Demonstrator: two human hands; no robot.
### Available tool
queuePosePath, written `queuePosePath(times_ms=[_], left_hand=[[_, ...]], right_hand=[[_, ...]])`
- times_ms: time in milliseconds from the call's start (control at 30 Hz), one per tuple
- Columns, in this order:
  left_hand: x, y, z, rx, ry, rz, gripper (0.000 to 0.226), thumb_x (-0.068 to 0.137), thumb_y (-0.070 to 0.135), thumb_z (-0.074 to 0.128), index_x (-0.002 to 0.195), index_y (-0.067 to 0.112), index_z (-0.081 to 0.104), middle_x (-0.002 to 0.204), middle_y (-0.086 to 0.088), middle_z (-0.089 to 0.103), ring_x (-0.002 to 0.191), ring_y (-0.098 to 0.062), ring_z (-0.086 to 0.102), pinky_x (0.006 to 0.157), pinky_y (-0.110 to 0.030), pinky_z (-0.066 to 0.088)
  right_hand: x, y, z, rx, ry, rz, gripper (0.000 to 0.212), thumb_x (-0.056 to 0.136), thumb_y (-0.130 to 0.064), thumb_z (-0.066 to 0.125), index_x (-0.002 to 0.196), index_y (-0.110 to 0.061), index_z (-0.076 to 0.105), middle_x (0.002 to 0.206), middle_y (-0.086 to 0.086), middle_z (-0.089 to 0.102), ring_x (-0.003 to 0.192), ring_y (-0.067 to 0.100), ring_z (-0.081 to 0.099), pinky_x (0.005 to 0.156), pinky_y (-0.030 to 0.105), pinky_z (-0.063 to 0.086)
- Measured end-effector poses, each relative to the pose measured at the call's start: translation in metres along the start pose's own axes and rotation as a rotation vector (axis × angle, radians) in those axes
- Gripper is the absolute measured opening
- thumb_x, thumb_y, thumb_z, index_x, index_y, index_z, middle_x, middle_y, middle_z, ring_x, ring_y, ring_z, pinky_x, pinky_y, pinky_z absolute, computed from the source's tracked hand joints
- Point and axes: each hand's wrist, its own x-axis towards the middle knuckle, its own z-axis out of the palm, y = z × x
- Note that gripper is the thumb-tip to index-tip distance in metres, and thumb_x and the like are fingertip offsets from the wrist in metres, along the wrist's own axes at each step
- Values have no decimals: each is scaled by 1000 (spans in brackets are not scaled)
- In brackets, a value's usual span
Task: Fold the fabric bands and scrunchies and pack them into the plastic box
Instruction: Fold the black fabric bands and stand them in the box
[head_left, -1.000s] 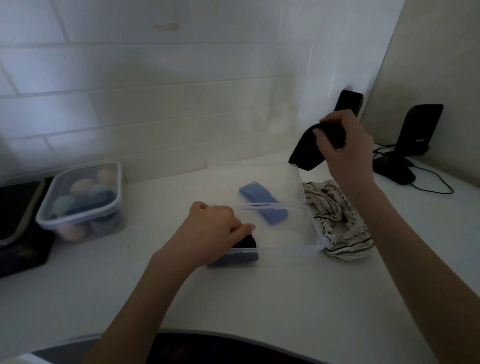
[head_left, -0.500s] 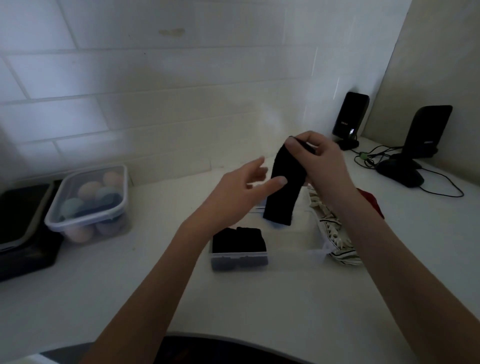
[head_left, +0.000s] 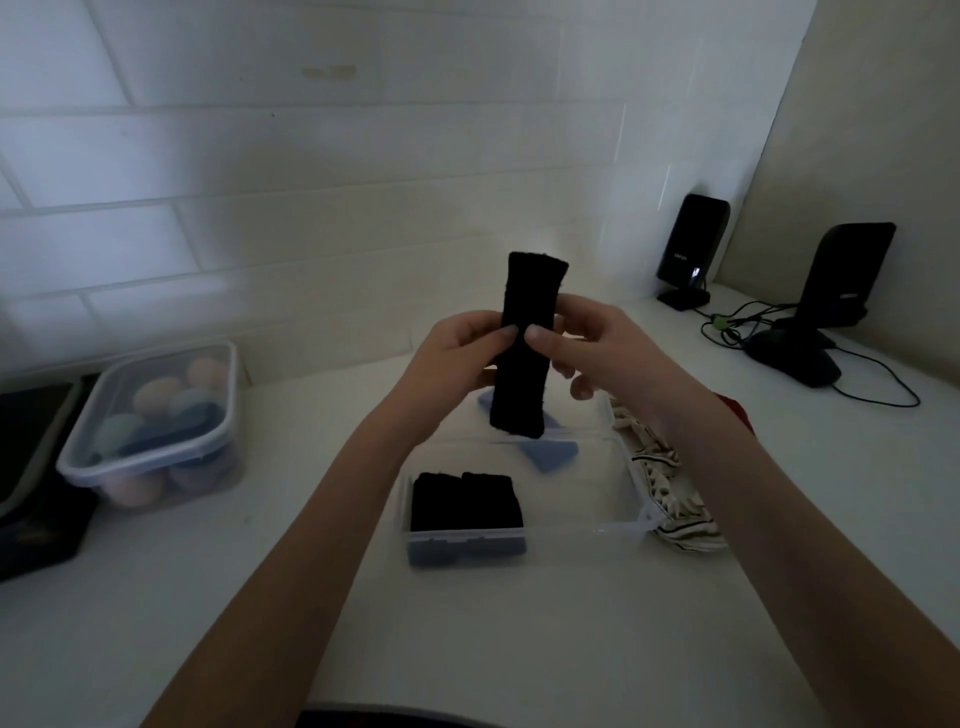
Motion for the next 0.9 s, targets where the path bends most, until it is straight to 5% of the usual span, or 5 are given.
queuePosePath(times_ms=[67, 233, 533, 700, 900], left_hand=[[3, 3, -2, -40, -79, -21, 24, 97, 12, 42, 94, 14, 66, 85, -1, 72, 80, -10, 69, 77, -27, 55], [4, 2, -1, 50, -189, 54, 18, 92, 8, 53, 99, 20, 63, 82, 10, 73, 81, -6, 70, 71, -19, 54], [1, -8, -8, 10, -48, 27, 26, 93, 4, 47, 88, 22, 66, 70, 11, 72, 72, -6, 70, 67, -24, 58], [-3, -7, -5, 2, -63, 20, 29, 93, 2, 44, 86, 20, 65, 69, 9, 70, 71, -12, 68, 69, -33, 56], [-4, -9, -5, -35, -100, -35, 30, 93, 2, 40, 89, 18, 66, 62, 10, 68, 59, -6, 65, 55, -23, 53]], right_hand=[[4, 3, 2, 11, 101, -41, 17, 82, -22, 69, 94, -32, 64, 87, 13, 63, 56, 7, 52, 43, 23, 38], [10, 9, 3, 62, 243, -77, 15, 79, -17, 71, 85, -28, 63, 78, -1, 63, 48, 1, 50, 41, 20, 35], [12, 15, -5, 61, -20, -192, 34, 82, 2, 64, 111, -16, 63, 60, -15, 63, 50, 3, 42, 50, 17, 32], [12, 18, -7, 101, -110, -291, 51, 72, 11, 58, 88, -34, 75, 87, 0, 57, 66, 0, 51, 56, 10, 39], [10, 21, -8, -147, -93, -322, 46, 78, 7, 63, 85, -37, 76, 94, 0, 54, 88, 6, 52, 72, 17, 43]])
